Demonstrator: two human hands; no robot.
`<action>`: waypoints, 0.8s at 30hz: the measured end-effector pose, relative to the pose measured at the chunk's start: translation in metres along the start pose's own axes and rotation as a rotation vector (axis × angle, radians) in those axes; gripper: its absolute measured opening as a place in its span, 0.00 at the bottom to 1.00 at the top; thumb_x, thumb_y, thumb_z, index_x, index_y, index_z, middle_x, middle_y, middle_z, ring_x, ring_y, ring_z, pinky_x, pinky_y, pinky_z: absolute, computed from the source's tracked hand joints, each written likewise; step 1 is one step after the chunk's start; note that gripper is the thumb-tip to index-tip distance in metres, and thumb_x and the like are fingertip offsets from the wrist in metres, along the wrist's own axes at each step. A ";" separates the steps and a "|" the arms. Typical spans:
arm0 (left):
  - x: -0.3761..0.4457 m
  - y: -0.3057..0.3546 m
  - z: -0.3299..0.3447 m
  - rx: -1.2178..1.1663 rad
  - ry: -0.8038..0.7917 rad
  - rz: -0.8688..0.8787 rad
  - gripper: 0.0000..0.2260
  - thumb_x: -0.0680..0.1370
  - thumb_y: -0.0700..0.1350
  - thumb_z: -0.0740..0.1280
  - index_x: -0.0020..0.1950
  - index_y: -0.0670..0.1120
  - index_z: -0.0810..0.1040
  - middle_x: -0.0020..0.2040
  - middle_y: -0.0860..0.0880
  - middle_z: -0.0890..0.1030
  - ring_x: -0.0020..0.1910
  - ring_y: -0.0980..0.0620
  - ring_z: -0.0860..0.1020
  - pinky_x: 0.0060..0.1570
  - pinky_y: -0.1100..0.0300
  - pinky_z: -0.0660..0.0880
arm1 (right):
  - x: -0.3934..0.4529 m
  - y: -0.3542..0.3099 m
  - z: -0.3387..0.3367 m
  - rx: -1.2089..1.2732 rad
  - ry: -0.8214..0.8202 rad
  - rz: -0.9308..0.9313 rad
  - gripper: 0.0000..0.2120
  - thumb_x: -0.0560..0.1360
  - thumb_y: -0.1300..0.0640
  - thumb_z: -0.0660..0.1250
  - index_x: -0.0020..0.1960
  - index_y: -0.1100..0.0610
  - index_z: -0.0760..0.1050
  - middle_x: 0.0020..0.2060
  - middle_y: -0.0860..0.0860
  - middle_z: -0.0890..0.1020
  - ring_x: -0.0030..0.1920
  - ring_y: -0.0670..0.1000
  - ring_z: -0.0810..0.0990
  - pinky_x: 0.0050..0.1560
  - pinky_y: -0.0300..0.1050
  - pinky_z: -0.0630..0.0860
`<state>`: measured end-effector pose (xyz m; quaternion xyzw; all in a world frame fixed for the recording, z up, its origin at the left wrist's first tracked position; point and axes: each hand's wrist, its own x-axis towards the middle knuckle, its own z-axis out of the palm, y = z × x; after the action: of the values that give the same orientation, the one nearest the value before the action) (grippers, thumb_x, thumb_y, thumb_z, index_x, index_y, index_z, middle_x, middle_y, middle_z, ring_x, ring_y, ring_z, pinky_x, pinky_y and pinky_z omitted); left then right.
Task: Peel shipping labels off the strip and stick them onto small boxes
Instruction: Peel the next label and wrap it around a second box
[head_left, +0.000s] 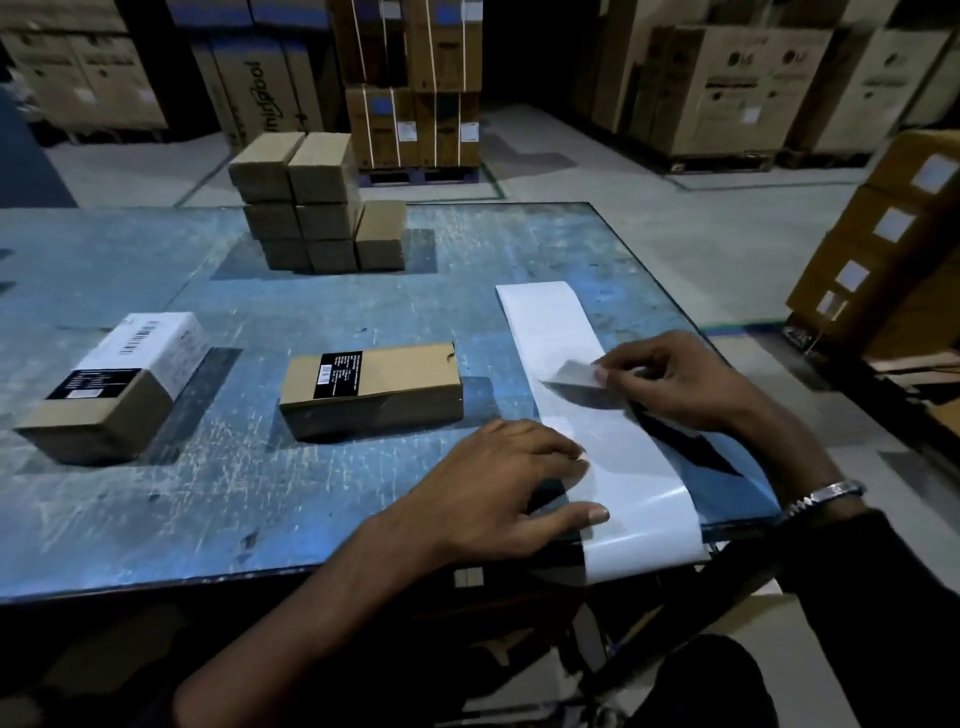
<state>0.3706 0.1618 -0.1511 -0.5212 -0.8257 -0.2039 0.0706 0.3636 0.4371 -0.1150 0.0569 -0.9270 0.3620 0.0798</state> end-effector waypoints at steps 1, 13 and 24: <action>-0.001 -0.001 -0.001 -0.026 0.029 -0.002 0.20 0.83 0.64 0.66 0.61 0.51 0.86 0.62 0.55 0.84 0.62 0.54 0.80 0.59 0.50 0.75 | 0.004 -0.003 -0.003 0.002 0.091 -0.036 0.05 0.82 0.55 0.73 0.51 0.48 0.87 0.43 0.43 0.89 0.41 0.39 0.83 0.43 0.37 0.78; 0.037 -0.020 -0.001 0.055 -0.023 -0.066 0.25 0.81 0.62 0.67 0.73 0.50 0.80 0.75 0.49 0.78 0.75 0.48 0.73 0.67 0.48 0.77 | 0.131 0.000 -0.027 0.532 0.444 0.144 0.10 0.75 0.52 0.82 0.45 0.51 0.80 0.40 0.51 0.85 0.34 0.46 0.82 0.30 0.38 0.74; 0.033 -0.032 0.008 -0.091 -0.011 -0.090 0.23 0.82 0.64 0.67 0.72 0.53 0.80 0.75 0.54 0.77 0.74 0.57 0.72 0.71 0.52 0.71 | 0.248 0.047 -0.043 0.923 -0.075 0.407 0.04 0.81 0.58 0.71 0.47 0.55 0.78 0.31 0.48 0.81 0.30 0.45 0.80 0.33 0.39 0.79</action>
<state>0.3284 0.1806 -0.1560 -0.4873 -0.8385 -0.2415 0.0331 0.1169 0.4887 -0.0678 -0.0826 -0.6649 0.7400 -0.0592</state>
